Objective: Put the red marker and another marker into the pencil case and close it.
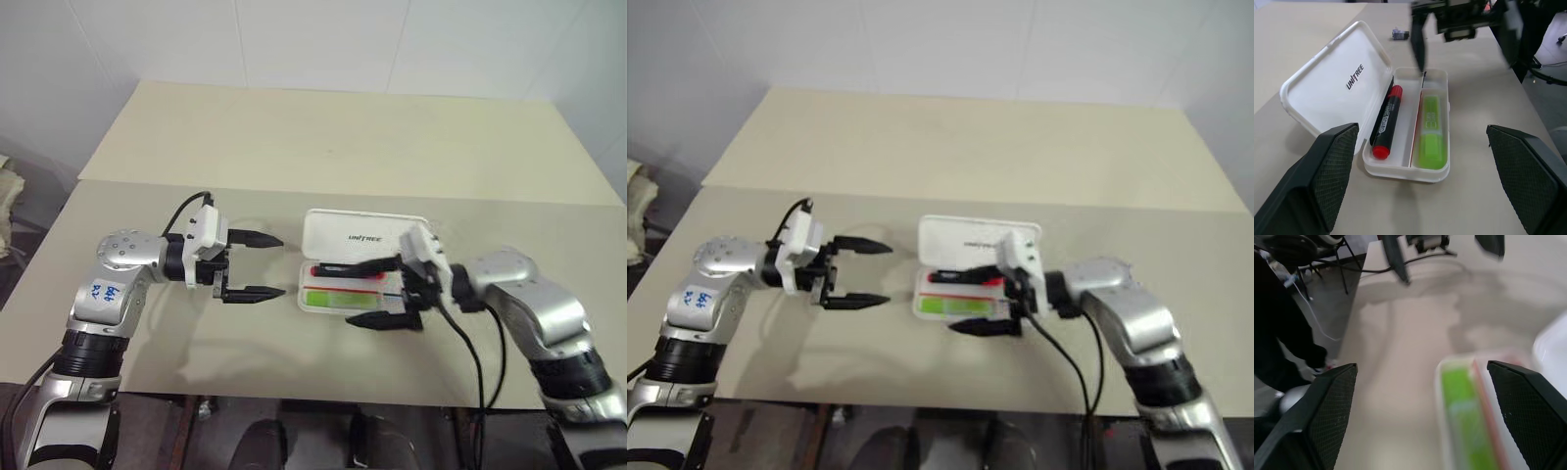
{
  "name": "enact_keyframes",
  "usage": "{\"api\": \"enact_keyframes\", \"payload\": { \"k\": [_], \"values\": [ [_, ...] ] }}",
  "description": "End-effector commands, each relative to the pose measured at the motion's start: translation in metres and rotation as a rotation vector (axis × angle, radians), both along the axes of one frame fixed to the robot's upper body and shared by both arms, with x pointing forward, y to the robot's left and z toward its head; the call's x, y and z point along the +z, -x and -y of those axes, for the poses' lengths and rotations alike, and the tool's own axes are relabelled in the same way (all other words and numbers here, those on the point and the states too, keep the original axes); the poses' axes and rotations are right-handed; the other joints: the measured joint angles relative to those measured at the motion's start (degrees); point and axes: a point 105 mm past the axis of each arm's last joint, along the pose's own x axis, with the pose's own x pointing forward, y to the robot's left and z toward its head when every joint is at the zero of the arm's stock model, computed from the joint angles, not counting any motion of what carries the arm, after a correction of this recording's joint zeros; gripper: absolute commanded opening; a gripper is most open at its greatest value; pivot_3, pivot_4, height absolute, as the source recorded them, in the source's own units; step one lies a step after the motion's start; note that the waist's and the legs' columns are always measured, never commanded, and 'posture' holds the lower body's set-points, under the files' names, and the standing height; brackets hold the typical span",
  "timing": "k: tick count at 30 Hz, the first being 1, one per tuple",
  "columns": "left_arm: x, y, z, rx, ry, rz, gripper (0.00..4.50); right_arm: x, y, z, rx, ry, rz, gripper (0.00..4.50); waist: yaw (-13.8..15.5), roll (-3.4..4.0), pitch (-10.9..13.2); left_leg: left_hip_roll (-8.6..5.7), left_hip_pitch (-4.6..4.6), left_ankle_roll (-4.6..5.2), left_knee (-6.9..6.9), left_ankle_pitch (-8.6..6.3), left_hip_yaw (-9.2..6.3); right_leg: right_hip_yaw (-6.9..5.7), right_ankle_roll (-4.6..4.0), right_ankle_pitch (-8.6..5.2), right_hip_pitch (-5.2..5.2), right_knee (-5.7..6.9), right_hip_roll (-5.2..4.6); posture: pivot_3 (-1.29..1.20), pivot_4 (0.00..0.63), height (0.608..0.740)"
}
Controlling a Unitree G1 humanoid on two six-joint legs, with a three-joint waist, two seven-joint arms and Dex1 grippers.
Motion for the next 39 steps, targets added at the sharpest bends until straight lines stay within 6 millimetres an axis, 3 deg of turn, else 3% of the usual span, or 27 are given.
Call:
{"api": "enact_keyframes", "payload": {
  "k": [1, 5, 7, 9, 12, 19, 23, 32, 35, 39],
  "values": [
    [0.011, 0.004, 0.006, -0.033, 0.016, 0.043, 4.5, 0.02, 0.0, 0.03, -0.119, 0.005, 0.05, 4.47, -0.1, 0.0, 0.0, 0.0, 0.01, 0.0, 0.0, 0.0, 0.02, 0.01, 0.0, 0.0, 0.0, -0.01, 0.0, 0.0, 0.15, 0.74],
    [0.013, 0.003, 0.008, -0.038, 0.025, 0.044, 4.5, 0.015, -0.014, 0.066, -0.314, 0.101, 0.062, 4.47, -0.19, 0.0, 0.0, 0.03, 0.06, 0.01, -0.03, 0.0, 0.02, 0.0, 0.0, 0.0, 0.0, -0.02, 0.02, 0.0, 0.15, 0.74],
    [0.014, 0.004, 0.011, -0.043, 0.037, 0.047, 4.5, 0.012, -0.029, 0.103, -0.524, 0.126, 0.059, 4.47, -0.18, -0.03, -0.01, 0.04, 0.07, 0.01, -0.03, 0.0, 0.04, 0.01, 0.0, 0.0, 0.0, -0.02, 0.01, 0.0, 0.15, 0.74],
    [0.015, 0.004, 0.012, -0.045, 0.04, 0.047, 4.5, 0.011, -0.033, 0.116, -0.595, 0.127, 0.058, 4.47, -0.03, -0.03, -0.01, 0.02, 0.08, 0.01, 0.02, 0.01, 0.08, 0.04, 0.0, 0.0, 0.04, -0.02, -0.01, 0.0, 0.15, 0.74],
    [0.014, 0.005, 0.017, -0.052, 0.046, 0.048, 4.5, -0.002, -0.053, 0.161, -0.919, 0.133, 0.075, 4.47, -0.13, -0.04, -0.02, 0.03, 0.1, 0.01, 0.02, 0.02, 0.09, 0.03, 0.0, 0.0, 0.05, -0.01, 0.0, 0.0, 0.15, 0.74],
    [0.015, 0.003, 0.021, -0.055, 0.058, 0.051, 4.5, -0.019, -0.061, 0.203, -1.256, 0.081, 0.109, 4.47, -0.2, 0.01, 0.01, 0.03, 0.08, -0.02, -0.02, 0.03, 0.15, 0.03, 0.0, 0.0, 0.03, -0.03, 0.0, 0.0, 0.15, 0.74],
    [0.015, 0.003, 0.023, -0.06, 0.061, 0.051, 4.5, -0.024, -0.065, 0.212, -1.34, 0.042, 0.11, 4.47, -0.18, 0.02, 0.01, 0.04, 0.08, -0.03, -0.03, 0.03, 0.15, 0.04, 0.01, 0.0, 0.03, -0.06, 0.0, 0.0, 0.15, 0.74],
    [0.017, 0.002, 0.026, -0.07, 0.066, 0.055, 4.5, -0.058, -0.068, 0.219, -1.398, 0.036, 0.017, 4.47, -0.22, 0.03, 0.01, 0.05, 0.09, -0.03, -0.02, 0.04, 0.15, 0.05, 0.01, 0.0, 0.05, -0.06, 0.01, 0.0, 0.15, 0.74],
    [0.018, 0.001, 0.026, -0.069, 0.068, 0.057, 4.5, -0.067, -0.069, 0.219, -1.393, 0.034, -0.003, 3.85, -0.25, 0.02, 0.01, 0.05, 0.09, -0.03, -0.02, 0.04, 0.16, 0.06, 0.01, 0.0, 0.05, -0.07, 0.01, 0.0, 0.15, 0.74],
    [0.017, 0.001, 0.029, -0.071, 0.073, 0.057, 4.5, -0.07, -0.074, 0.212, -1.375, -0.021, -0.03, 2.45, -0.29, 0.02, 0.0, 0.05, 0.12, -0.03, 0.0, 0.04, 0.16, 0.07, 0.01, 0.0, 0.09, -0.06, 0.01, 0.0, 0.15, 0.74]
  ]
}}
